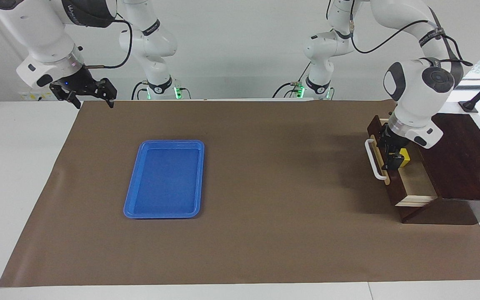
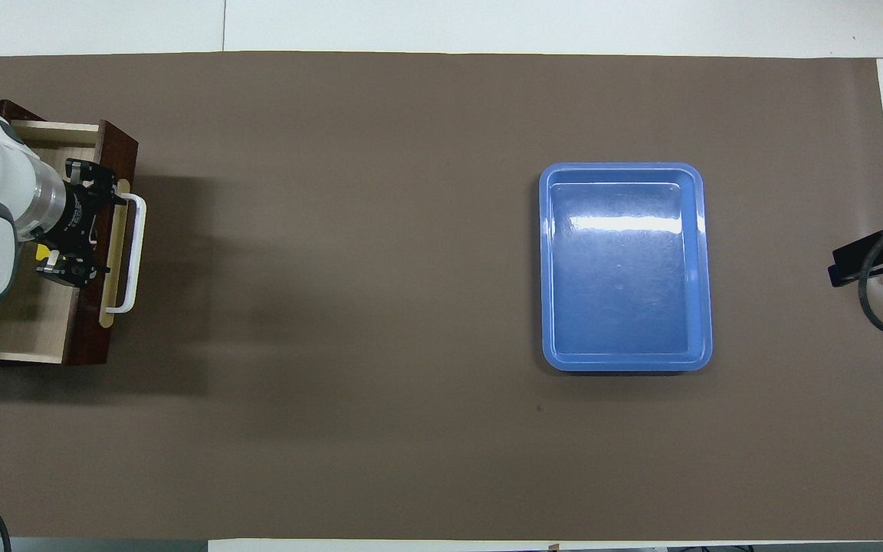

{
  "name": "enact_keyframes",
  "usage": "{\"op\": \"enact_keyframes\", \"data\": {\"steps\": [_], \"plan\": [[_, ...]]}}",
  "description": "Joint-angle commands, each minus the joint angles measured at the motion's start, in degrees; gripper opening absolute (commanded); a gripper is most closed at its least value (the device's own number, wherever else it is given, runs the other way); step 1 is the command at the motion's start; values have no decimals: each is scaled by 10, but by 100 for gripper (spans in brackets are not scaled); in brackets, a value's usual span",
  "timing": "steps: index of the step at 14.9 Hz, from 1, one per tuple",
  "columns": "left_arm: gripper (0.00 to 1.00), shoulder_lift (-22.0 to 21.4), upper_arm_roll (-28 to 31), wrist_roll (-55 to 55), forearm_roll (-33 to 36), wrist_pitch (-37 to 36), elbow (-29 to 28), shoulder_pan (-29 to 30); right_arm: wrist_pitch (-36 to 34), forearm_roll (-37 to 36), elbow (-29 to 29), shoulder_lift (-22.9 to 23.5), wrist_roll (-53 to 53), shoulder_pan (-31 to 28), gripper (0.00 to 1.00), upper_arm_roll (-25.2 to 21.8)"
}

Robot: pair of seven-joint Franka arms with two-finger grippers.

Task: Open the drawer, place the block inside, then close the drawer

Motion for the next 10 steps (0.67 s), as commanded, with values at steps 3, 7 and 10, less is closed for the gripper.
{"op": "enact_keyframes", "data": {"steps": [3, 7, 10], "plan": [[100, -8, 0, 42, 18, 11, -1, 49, 5, -8, 2, -2, 2, -7, 100, 9], [100, -10, 0, 53, 41, 13, -1, 76, 12, -8, 8, 1, 0, -7, 100, 9], [100, -10, -1, 67, 40, 15, -2, 94, 13, -8, 7, 1, 0, -8, 100, 9]]}}
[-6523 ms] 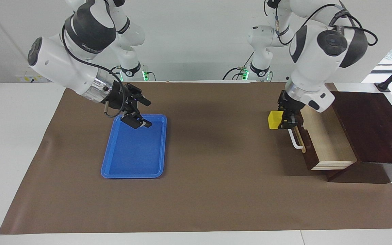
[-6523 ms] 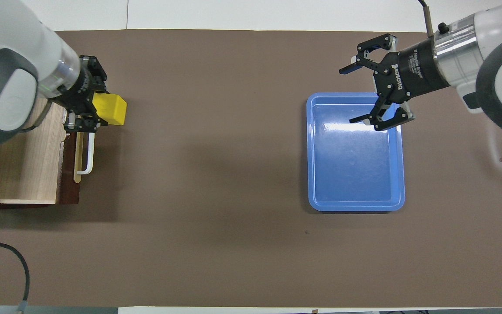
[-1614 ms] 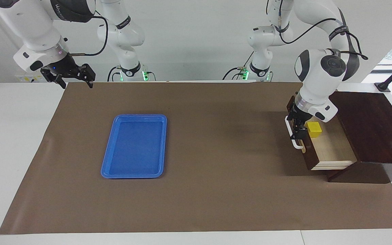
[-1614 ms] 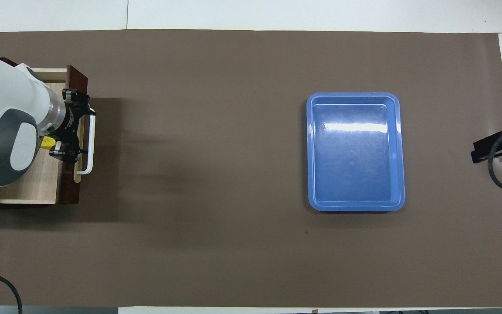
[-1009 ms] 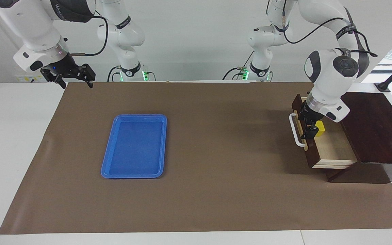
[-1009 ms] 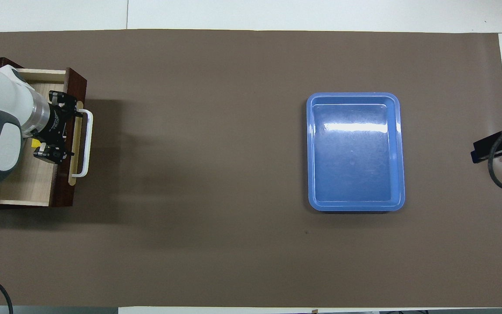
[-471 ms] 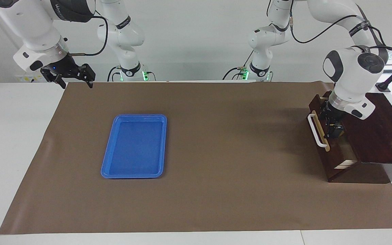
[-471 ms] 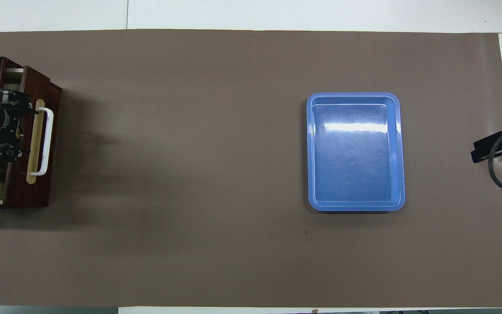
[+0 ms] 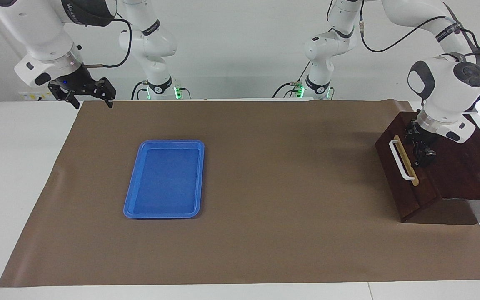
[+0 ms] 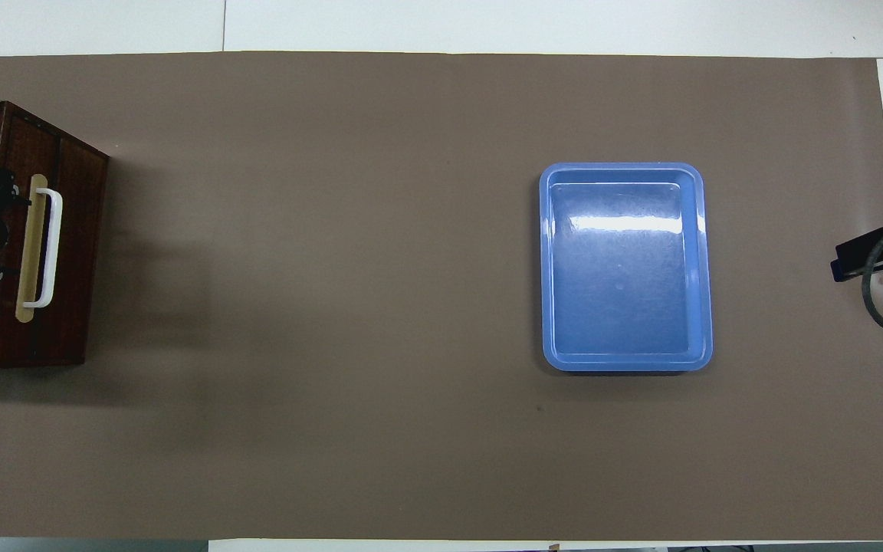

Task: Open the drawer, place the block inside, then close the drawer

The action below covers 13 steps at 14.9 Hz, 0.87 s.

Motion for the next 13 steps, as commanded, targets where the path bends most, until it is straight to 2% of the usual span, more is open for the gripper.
{"op": "enact_keyframes", "data": {"steps": [1, 5, 10, 13], "plan": [[100, -9, 1, 30, 20, 5, -5, 31, 6, -8, 3, 1, 0, -8, 100, 9], [100, -10, -5, 28, 19, -7, 5, 16, 7, -7, 3, 1, 2, -7, 100, 9], [100, -22, -8, 47, 2, -57, 31, -44, 6, -8, 3, 0, 0, -8, 100, 9], [100, -38, -12, 132, -30, -95, 41, -61, 6, -7, 3, 0, 0, -8, 100, 9]]}}
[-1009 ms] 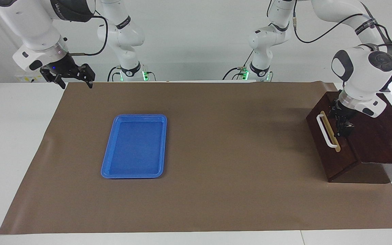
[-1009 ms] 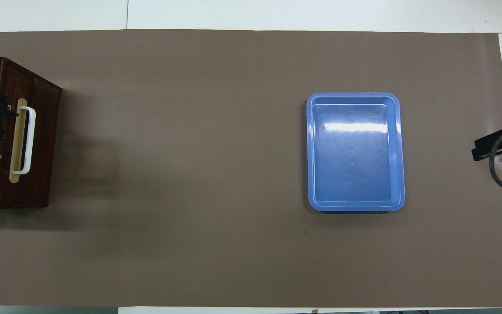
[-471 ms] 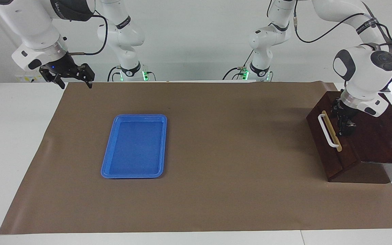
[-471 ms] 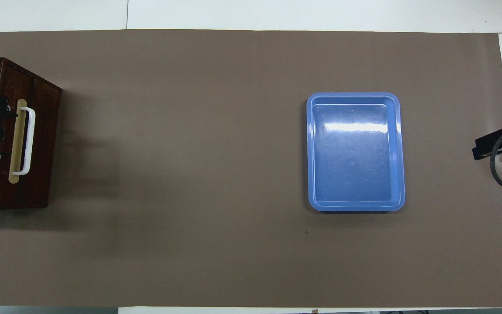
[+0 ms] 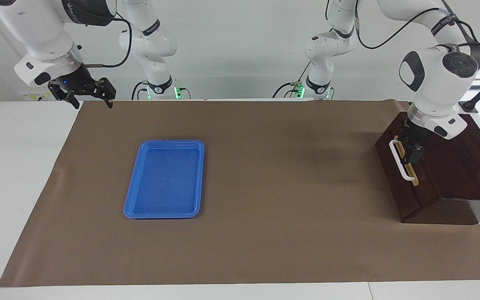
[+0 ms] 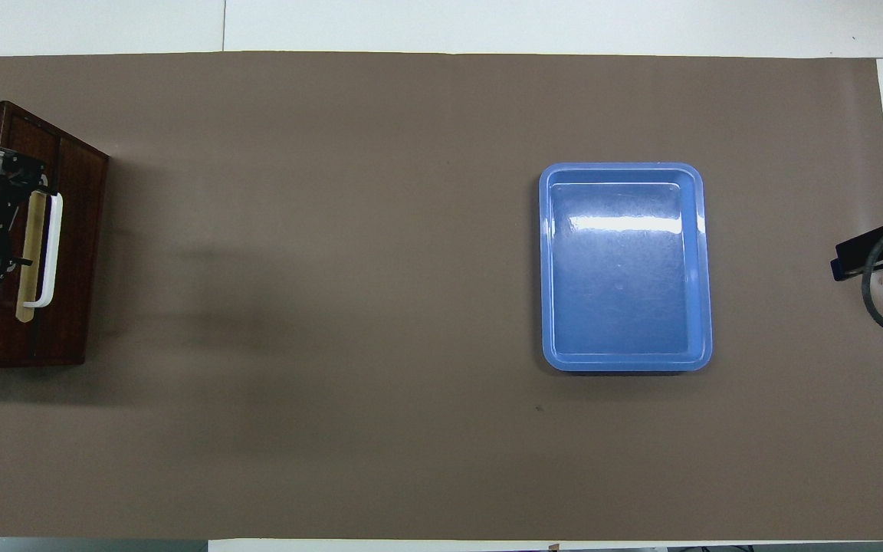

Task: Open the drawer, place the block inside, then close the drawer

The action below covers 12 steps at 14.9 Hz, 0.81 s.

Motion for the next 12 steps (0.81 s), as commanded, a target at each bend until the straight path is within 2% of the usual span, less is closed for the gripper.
{"op": "enact_keyframes", "data": {"steps": [1, 4, 6, 7, 9, 12], "plan": [[100, -18, 4, 102, -38, -45, 14, -12, 6, -7, 2, 0, 0, -8, 100, 9], [100, -22, 5, 281, -46, -84, 29, -12, 6, -7, 1, 0, 0, -8, 100, 9], [100, -30, 8, 428, -48, -86, 27, -8, 6, -7, 1, 0, 0, -8, 100, 9], [100, -30, 8, 464, -49, -87, 29, -6, 6, -7, 1, 0, 1, -8, 100, 9], [100, -31, 11, 475, -89, -92, 30, -2, 6, -6, 1, 0, 3, -8, 100, 9], [100, -35, 7, 468, -91, -77, 29, -12, 6, -4, 1, 0, 3, -8, 100, 9]]}}
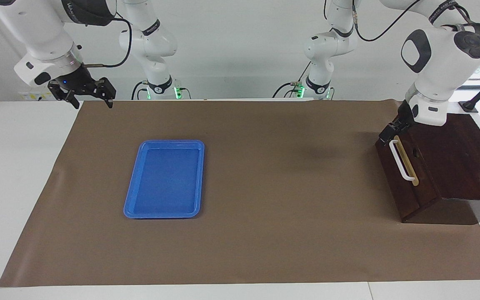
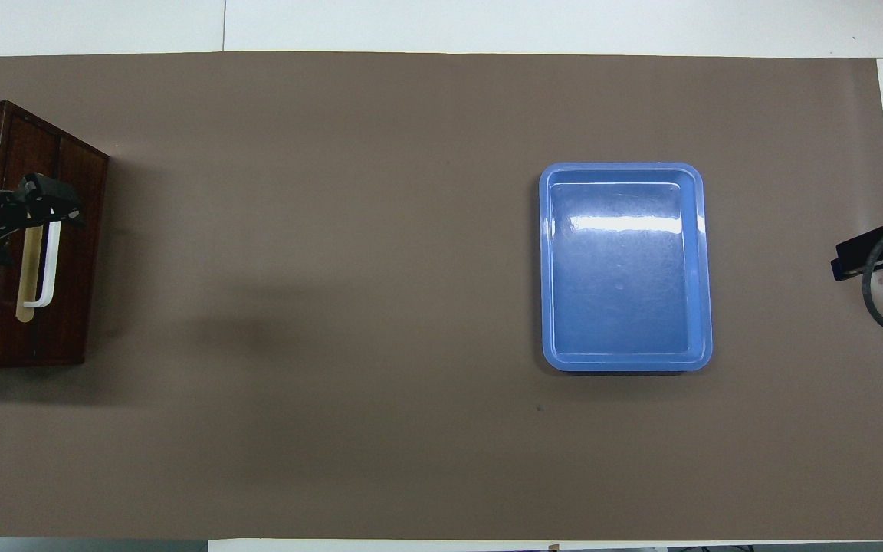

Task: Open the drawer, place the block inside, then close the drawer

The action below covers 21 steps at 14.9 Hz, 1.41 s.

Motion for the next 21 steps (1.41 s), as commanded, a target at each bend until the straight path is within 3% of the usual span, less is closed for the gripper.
{"op": "enact_keyframes", "data": {"steps": [1, 5, 11, 15, 21], "plan": [[100, -12, -3, 11, -11, 13, -1, -7, 6, -4, 1, 0, 3, -8, 100, 9], [100, -17, -5, 35, -10, 8, 2, -13, 6, -4, 0, -1, 1, -11, 100, 8], [100, -40, -4, 199, -11, -64, 15, -15, 6, -4, -2, -1, 0, -13, 100, 8], [100, -63, -4, 196, -11, -110, 1, -15, 6, -4, -2, -2, 0, -13, 100, 8], [100, -62, -4, 181, -11, -88, 2, -15, 6, -3, -2, -1, 0, -13, 100, 8]]}}
